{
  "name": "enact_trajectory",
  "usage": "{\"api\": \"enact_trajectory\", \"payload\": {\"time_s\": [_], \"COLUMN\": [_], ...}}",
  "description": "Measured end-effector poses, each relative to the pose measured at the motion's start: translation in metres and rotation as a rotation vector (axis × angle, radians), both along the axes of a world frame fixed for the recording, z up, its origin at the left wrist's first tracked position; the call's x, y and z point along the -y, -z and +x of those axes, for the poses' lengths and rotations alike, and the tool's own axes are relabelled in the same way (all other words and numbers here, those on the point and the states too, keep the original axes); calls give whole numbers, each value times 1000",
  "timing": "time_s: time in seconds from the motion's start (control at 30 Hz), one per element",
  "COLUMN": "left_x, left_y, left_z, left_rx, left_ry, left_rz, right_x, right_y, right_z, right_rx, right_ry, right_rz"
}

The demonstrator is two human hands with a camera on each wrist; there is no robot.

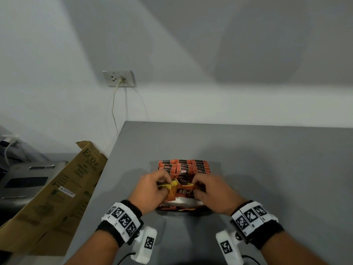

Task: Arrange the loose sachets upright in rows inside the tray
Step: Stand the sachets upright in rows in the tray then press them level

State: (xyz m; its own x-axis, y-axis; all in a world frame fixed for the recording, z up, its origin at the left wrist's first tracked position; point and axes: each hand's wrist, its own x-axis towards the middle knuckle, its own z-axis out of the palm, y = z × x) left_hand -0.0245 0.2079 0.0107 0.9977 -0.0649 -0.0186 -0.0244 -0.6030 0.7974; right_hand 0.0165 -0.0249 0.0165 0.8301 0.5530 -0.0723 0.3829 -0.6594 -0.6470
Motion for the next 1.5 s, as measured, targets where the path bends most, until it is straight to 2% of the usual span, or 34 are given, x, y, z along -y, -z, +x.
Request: {"api": "enact_trajectory", "payload": {"time_s": [0.1,0.3,0.37,0.43,0.57,0.67,0.8,1.0,1.07,1.13,1.23,1.3,1.5], "left_x": [-8,0,13,25,43,52,61,63,59,56,58,60,60], "left_y": [-9,-14,-16,-19,-24,-33,-39,-36,-31,-31,-35,-37,-35], "left_z": [6,19,20,23,26,26,26,34,36,35,33,30,27], "left_rx": [57,-27,-84,-169,-296,-421,-481,-496,-513,-531,-547,-556,-552], "left_ry": [-135,-398,-472,-496,-487,-379,-234,-270,-252,-214,-132,-92,-74], "left_rz": [-213,-602,-795,-982,-1184,-1351,-1424,-1284,-1261,-1260,-1262,-1315,-1418], "right_x": [6,3,-6,-16,-29,-36,-41,-35,-29,-22,-20,-21,-21], "right_y": [-18,-35,-38,-36,-30,-28,-28,-29,-40,-52,-62,-63,-58], "right_z": [6,11,8,7,9,9,7,7,7,8,11,13,17], "right_rx": [-43,-183,-293,-302,-256,-244,-261,-41,-33,-49,17,90,145], "right_ry": [110,366,435,457,490,491,489,431,328,130,-126,-160,-187], "right_rz": [152,524,660,667,614,599,575,359,380,350,68,-26,-21]}}
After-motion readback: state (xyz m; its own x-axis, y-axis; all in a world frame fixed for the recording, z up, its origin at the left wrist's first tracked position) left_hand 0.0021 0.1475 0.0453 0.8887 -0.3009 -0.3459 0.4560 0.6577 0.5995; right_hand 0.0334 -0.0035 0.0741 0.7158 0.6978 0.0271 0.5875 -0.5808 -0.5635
